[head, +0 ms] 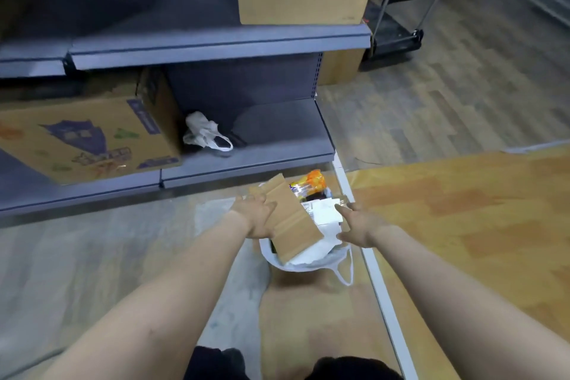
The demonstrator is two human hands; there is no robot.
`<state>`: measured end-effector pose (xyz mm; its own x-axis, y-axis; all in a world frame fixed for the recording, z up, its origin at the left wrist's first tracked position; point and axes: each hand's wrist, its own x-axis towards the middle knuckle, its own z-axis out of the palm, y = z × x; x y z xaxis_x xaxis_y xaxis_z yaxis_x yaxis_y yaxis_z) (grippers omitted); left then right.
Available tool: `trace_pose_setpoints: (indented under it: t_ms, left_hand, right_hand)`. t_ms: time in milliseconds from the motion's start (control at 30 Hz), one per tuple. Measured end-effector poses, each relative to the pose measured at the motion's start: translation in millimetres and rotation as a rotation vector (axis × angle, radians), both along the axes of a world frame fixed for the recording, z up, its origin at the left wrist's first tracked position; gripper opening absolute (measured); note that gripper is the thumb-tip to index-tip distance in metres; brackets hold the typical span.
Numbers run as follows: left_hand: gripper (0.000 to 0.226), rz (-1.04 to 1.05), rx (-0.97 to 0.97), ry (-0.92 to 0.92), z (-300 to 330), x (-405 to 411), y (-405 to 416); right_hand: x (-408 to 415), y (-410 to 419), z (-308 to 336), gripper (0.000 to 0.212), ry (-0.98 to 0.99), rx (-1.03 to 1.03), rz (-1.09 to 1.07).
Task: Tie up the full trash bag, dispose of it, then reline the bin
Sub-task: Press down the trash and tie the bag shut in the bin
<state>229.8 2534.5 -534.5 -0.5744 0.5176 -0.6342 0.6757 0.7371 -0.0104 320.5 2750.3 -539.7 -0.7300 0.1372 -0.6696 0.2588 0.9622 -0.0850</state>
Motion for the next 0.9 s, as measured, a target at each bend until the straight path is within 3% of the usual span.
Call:
trace_pose_setpoints:
  t_ms: [100, 233, 367, 500, 633, 767, 900]
  left_hand:
    - [0.072, -0.053, 0.030, 0.073, -57.7, -2.7, 6.0]
    - [0.081, -0.086, 0.122, 0.321, -113.1, -20.1, 17.0]
    - [0.092, 0.040, 0.289, 0.517, -149.3, -42.2, 24.8]
    - [0.093, 0.152, 0.351, 0.598, -178.6, -43.8, 21.2]
    - [0.091, 0.227, 0.430, 0.617, -194.0, -34.0, 14.6]
    - [0.073, 0.270, 0.639, 0.585, -189.4, -27.1, 7.8]
    - [0.059, 0.241, 0.748, 0.528, -179.5, -17.6, 6.2]
  right_hand:
    - [-6.9, 4.9, -51.8, 0.074, 0.041, 0.006, 0.003]
    - [-18.0, 11.4, -104.9, 0.080, 0.150, 0.064, 0.004]
    - [-22.3, 13.2, -134.4, 0.108, 0.377, -0.012, 0.016]
    - [-19.3, 4.6, -153.4, 0.128, 0.537, -0.075, 0.123]
    - [-9.0, -7.8, -161.3, 0.119, 0.596, -0.053, 0.227]
    - [-3.4, -12.0, -162.0, 0.117, 0.620, -0.015, 0.329]
    - [-4.7, -12.8, -165.0, 0.102, 0.772, -0.036, 0.201]
